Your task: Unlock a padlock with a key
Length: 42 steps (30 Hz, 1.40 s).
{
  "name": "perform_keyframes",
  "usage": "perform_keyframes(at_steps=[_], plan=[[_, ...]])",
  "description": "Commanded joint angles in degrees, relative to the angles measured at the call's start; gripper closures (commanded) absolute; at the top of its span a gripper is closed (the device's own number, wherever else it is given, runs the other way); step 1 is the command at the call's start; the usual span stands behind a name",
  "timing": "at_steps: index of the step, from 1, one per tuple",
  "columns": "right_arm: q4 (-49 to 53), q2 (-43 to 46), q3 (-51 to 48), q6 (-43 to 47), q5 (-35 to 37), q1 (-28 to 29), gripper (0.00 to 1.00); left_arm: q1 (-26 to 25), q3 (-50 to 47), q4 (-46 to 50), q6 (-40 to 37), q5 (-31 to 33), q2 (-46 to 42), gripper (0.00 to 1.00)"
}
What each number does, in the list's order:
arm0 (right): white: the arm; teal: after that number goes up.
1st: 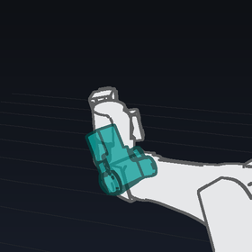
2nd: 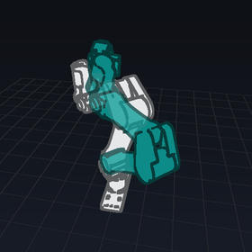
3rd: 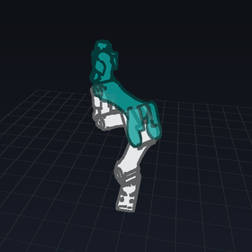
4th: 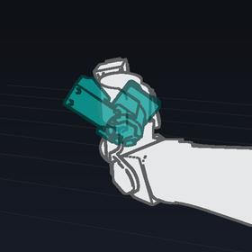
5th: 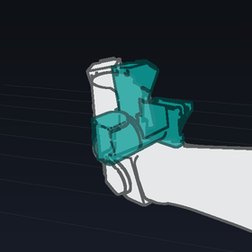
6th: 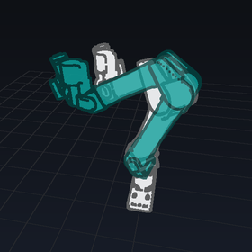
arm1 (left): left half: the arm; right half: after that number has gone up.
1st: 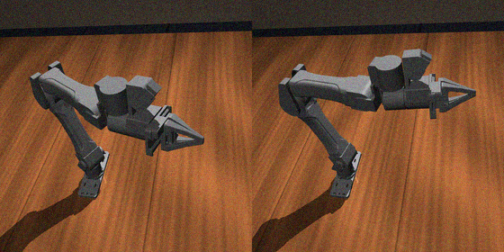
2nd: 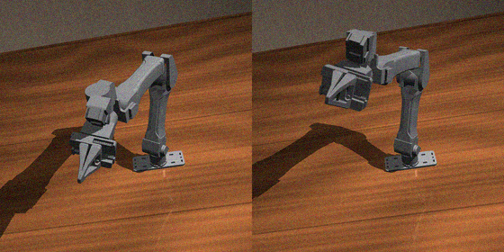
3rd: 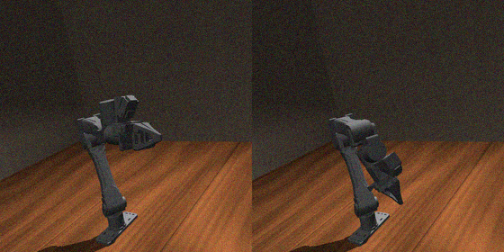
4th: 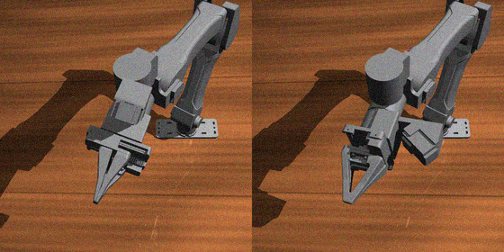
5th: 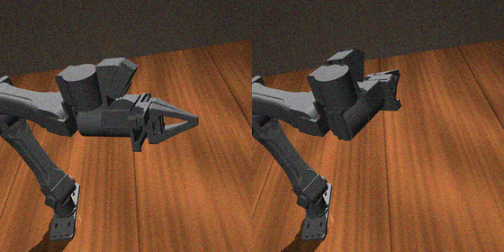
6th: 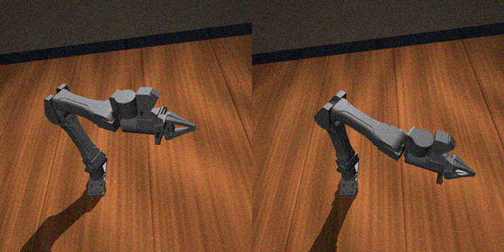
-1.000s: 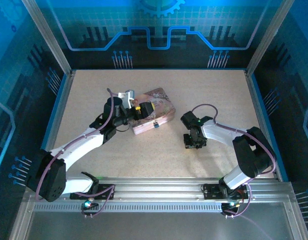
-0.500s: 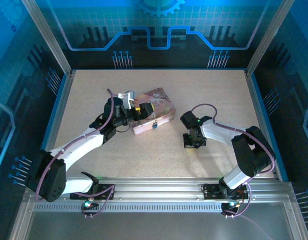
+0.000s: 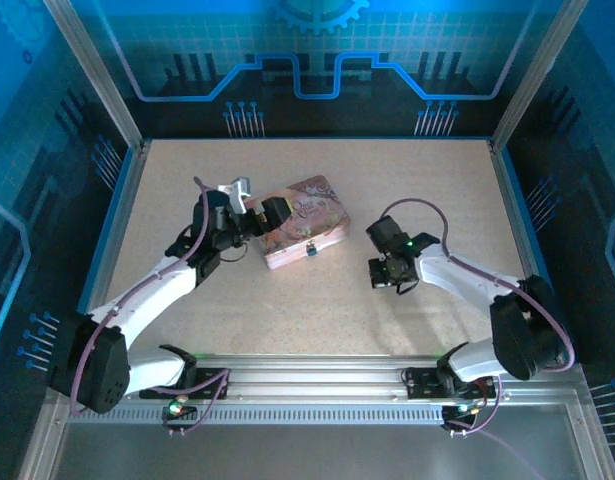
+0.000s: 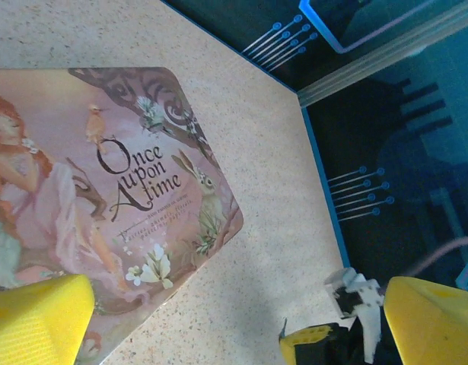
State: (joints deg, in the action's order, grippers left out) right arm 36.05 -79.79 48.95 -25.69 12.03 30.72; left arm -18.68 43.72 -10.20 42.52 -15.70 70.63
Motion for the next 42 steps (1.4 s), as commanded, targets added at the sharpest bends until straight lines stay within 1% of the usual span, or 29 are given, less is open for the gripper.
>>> perform_keyframes(at_steps=[1,4,9,12,16,21,24,27,30,33,36,42], plan=[[-4.61,4.0,-0.27,6.02,1.22,1.32,1.0,2.02,-1.01,1.39,3.62,-3.83,-1.68,0.02],[-10.62,8.14,-1.62,12.58,1.15,2.93,1.0,2.24,-0.51,2.09,3.15,-4.95,-2.29,0.03],[-22.25,15.4,-4.86,25.04,0.67,5.54,1.0,2.1,1.37,3.01,1.87,-8.26,-2.27,0.09],[-27.78,18.82,-6.4,30.58,-1.45,5.75,1.0,1.85,2.78,2.9,1.57,-10.61,-1.49,0.13],[-32.29,21.87,-7.62,38.07,-4.46,6.24,1.0,0.35,4.56,2.25,0.73,-12.69,-0.42,0.16],[-35.97,24.56,-9.14,50.16,-9.79,6.98,1.0,-2.88,7.28,0.22,0.11,-14.23,1.19,0.19],[-37.52,25.11,-9.54,55.91,-11.45,7.2,1.0,-4.93,9.25,-1.08,-0.07,-15.38,2.42,0.21],[-37.17,24.57,-8.82,58.49,-12.16,7.14,1.0,-6.99,11.2,-1.66,-0.36,-15.91,3.82,0.22],[-36.42,23.76,-7.58,59.0,-13.41,7.24,1.0,-9.09,12.81,-1.97,-0.47,-15.89,5.46,0.25],[-36.57,23.17,-6.95,59.11,-14.31,7.38,1.0,-10.91,14.18,-2.23,-0.69,-15.11,7.42,0.33],[-36.62,22.76,-6.35,59.16,-14.64,7.57,1.0,-12.2,15.0,-2.63,-1.13,-13.67,8.99,0.35],[-36.5,22.4,-5.4,59.12,-15.46,7.92,1.0,-13.98,17.59,-1.78,-1.6,-14.57,12.44,0.41]])
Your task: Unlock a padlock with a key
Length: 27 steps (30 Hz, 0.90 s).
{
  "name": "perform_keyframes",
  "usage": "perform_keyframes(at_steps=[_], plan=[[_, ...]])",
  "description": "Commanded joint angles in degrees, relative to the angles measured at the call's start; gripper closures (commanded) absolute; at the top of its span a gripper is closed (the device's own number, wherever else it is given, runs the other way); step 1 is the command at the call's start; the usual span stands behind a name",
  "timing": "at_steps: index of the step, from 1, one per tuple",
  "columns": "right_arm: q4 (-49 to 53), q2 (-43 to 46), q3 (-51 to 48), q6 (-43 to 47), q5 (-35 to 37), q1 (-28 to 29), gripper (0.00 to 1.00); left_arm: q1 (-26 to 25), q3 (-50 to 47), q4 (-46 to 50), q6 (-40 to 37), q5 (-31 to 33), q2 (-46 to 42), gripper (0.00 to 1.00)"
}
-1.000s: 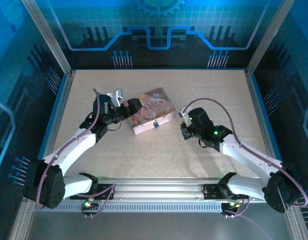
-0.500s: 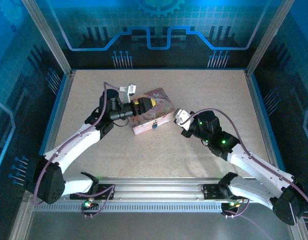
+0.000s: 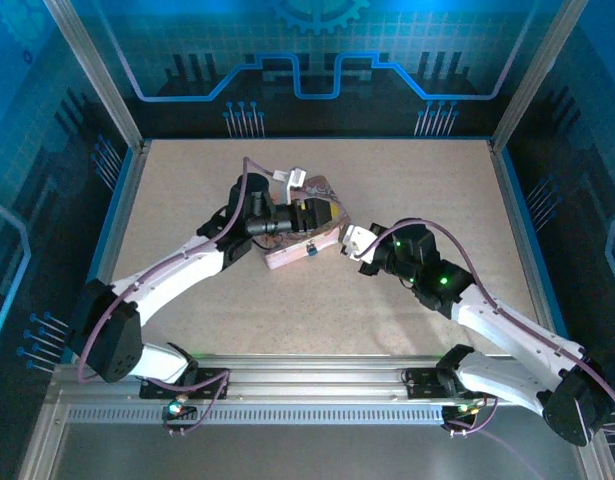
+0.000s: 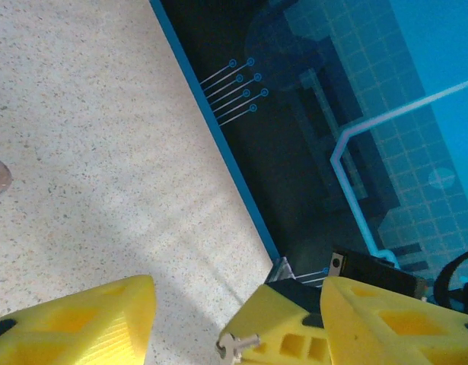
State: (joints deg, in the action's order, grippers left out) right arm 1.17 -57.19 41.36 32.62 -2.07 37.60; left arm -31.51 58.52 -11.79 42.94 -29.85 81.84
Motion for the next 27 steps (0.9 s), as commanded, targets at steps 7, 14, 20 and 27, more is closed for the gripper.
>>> perform_keyframes(at_steps=[7,14,20,27], plan=[[-1.35,-0.95,2.6,0.46,-0.43,1.4,1.0,-2.56,3.97,0.7,-2.65,-0.29,2.97,0.49],[-2.39,-1.17,2.6,0.29,0.94,1.5,1.0,-3.17,5.25,3.65,-4.74,0.11,3.45,0.64],[-2.58,-1.48,2.85,0.57,1.44,1.51,1.0,-3.83,6.12,7.42,-7.73,1.63,3.23,0.74],[-3.19,-1.41,2.55,0.72,2.65,1.5,1.0,-4.03,5.81,7.22,-7.64,1.97,3.1,0.86]])
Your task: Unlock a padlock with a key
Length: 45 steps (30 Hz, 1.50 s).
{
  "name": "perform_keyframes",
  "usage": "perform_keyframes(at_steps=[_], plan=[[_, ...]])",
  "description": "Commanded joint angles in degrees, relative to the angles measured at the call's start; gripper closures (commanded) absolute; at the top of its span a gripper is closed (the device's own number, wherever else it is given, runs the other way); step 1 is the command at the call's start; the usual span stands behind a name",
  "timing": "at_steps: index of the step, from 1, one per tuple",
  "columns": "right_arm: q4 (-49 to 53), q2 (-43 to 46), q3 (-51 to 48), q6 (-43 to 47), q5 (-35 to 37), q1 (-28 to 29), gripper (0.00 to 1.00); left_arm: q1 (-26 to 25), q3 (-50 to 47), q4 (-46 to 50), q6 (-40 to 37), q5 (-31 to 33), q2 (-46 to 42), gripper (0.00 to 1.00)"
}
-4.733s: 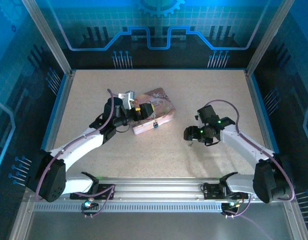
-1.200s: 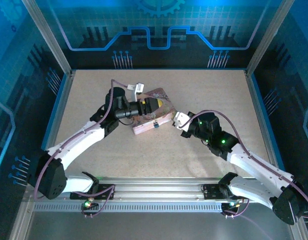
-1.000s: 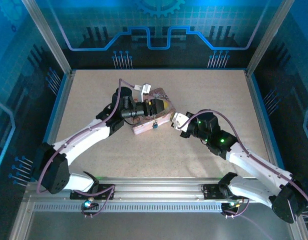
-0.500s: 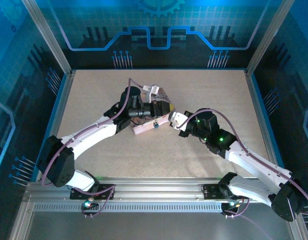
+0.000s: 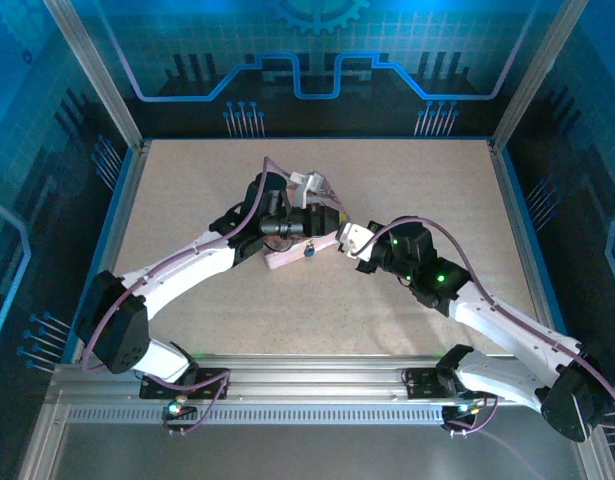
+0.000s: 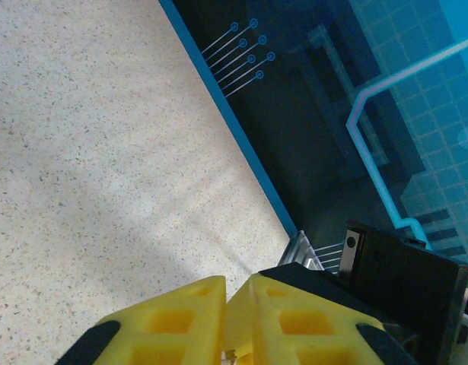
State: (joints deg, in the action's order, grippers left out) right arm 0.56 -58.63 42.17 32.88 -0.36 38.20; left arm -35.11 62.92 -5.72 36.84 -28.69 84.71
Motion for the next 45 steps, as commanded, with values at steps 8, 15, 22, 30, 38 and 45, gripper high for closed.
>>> perform_keyframes(at_steps=[8,15,22,30,38,45], plan=[[-2.42,0.88,0.89,-1.1,1.32,0.85,0.94,-0.37,0.63,0.24,-1.66,2.57,-0.94,1.0],[-1.54,1.96,-0.43,-4.39,0.14,0.65,0.66,0.35,2.62,3.41,-6.37,5.53,-2.96,1.0],[-0.05,3.58,0.55,-17.05,-5.69,-2.14,0.42,1.26,3.18,1.94,-9.38,5.57,-4.47,1.0],[-12.77,6.38,-5.69,-42.36,-21.14,-16.73,0.27,1.89,3.35,1.16,-11.26,4.67,-6.94,1.0],[-25.7,0.99,-7.66,-60.48,-38.43,-28.62,0.25,2.26,2.95,-0.04,-12.84,1.65,-8.42,1.0],[-36.02,-3.74,-6.77,-68.45,-48.58,-31.14,0.27,2.7,3.02,-0.91,-12.28,0.57,-8.68,1.0]])
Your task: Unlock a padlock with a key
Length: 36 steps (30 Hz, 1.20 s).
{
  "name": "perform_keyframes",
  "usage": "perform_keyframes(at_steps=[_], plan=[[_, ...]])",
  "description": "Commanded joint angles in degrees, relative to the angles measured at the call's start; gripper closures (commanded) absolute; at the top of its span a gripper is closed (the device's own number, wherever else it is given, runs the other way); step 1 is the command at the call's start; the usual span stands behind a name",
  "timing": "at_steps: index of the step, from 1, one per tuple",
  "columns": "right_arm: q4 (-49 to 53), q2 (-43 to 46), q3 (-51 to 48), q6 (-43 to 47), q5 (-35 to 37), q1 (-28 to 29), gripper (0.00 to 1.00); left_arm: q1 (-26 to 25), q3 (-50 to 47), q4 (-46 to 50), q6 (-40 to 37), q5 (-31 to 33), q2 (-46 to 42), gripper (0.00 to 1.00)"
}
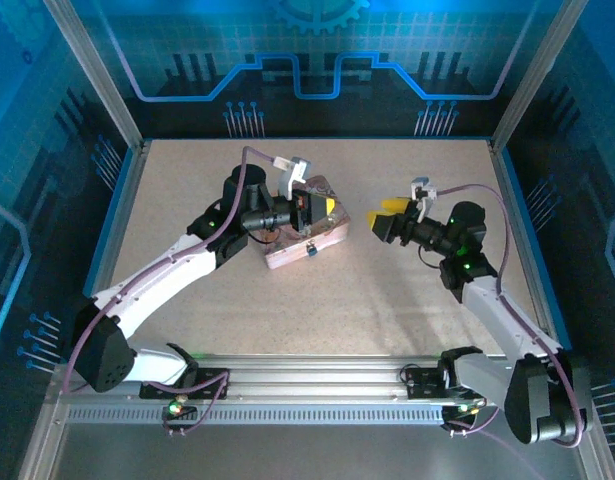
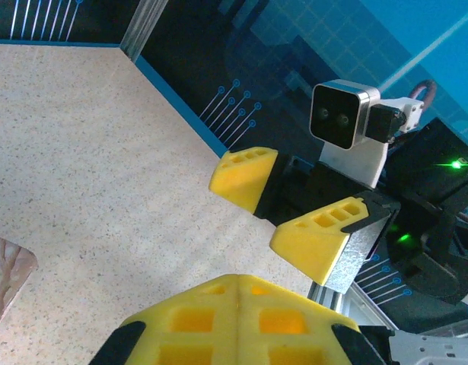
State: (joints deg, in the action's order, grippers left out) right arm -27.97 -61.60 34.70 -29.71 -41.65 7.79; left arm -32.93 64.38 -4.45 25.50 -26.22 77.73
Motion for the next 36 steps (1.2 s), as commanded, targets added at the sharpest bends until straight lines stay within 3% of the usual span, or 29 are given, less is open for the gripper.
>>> perform_keyframes(at_steps=[1,9,13,36], plan=[[-9.76,-1.26,0.53,-7.03,-8.11,-0.69,0.27,0.5,1.55,-2.77,-0.54,-2.0,-1.63,1.0],[-17.27,-4.19,1.87,-14.55,-14.18,0.56,0.3,0.63,1.34,-5.39,1.66,-3.87,-1.36,1.0],[-13.61,-4.12,3.97,-13.87,-16.53,2.15,0.3,0.58,1.18,-6.07,2.22,-4.25,-1.27,1.0],[-11.15,-10.11,10.37,-12.56,-15.41,10.46,0.47,0.58,1.26,-9.14,4.8,-5.75,0.31,1.0]])
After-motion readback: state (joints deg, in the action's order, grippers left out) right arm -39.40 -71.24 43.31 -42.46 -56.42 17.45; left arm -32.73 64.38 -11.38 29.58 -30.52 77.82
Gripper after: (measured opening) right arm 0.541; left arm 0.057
